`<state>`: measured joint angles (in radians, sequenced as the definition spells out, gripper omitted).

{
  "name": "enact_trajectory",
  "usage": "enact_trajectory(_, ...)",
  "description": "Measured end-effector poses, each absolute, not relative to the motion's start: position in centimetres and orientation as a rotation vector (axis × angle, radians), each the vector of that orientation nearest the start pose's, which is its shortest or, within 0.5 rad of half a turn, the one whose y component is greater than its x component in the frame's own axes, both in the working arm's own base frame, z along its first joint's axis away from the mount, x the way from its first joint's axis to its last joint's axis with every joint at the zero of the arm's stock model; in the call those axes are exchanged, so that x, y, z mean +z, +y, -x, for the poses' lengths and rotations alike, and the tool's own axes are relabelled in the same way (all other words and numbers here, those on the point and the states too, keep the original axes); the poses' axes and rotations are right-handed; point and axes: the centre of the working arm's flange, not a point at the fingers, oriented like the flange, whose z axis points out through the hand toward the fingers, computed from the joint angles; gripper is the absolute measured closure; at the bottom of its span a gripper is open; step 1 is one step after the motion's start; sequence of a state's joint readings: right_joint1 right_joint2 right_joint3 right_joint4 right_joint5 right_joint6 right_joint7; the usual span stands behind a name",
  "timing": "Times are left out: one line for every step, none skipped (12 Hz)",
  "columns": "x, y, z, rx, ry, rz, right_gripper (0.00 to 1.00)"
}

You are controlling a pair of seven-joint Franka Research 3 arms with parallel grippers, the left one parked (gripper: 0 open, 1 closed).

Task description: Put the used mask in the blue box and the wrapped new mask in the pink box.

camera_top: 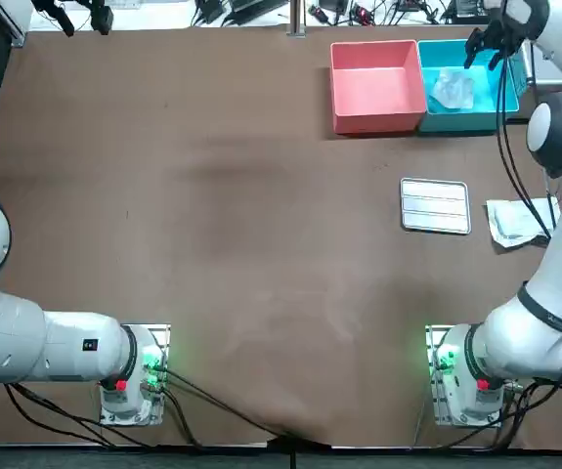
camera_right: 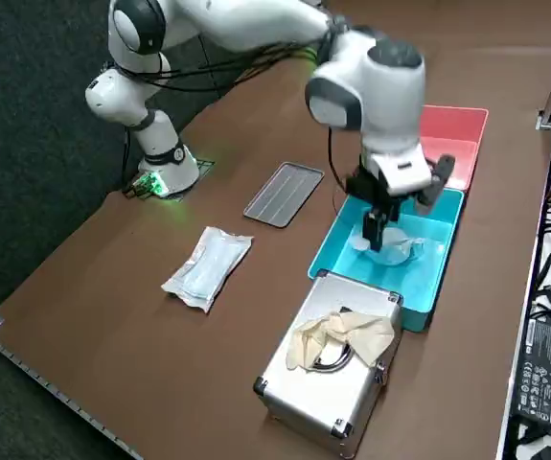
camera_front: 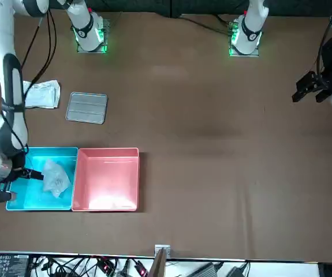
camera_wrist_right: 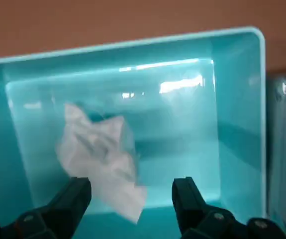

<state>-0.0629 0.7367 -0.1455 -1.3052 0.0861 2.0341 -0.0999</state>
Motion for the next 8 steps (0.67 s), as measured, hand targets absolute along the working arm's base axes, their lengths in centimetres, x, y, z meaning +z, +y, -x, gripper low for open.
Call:
enact_trajectory(32.5, -12.1, -72.5, 0.052, 0.168, 3.151, 0.00)
enact_trajectory(34.5, -11.6, -71.9, 0.105, 0.165, 3.144, 0.00)
enact_trajectory(36.4, -11.1, -71.1, 0.165, 0.186, 3.142, 0.00)
enact_trajectory(38.4, -10.6, -70.1, 0.220, 0.209, 3.144, 0.00)
enact_trajectory(40.0, -10.3, -69.1, 0.260, 0.225, 3.150, 0.01)
enact_trajectory(42.0, -8.9, -66.9, 0.314, 0.265, 3.177, 0.01)
enact_trajectory(42.3, -7.8, -65.8, 0.343, 0.315, 3.191, 0.01)
enact_trajectory(42.1, -6.2, -64.7, 0.372, 0.352, 3.205, 0.01)
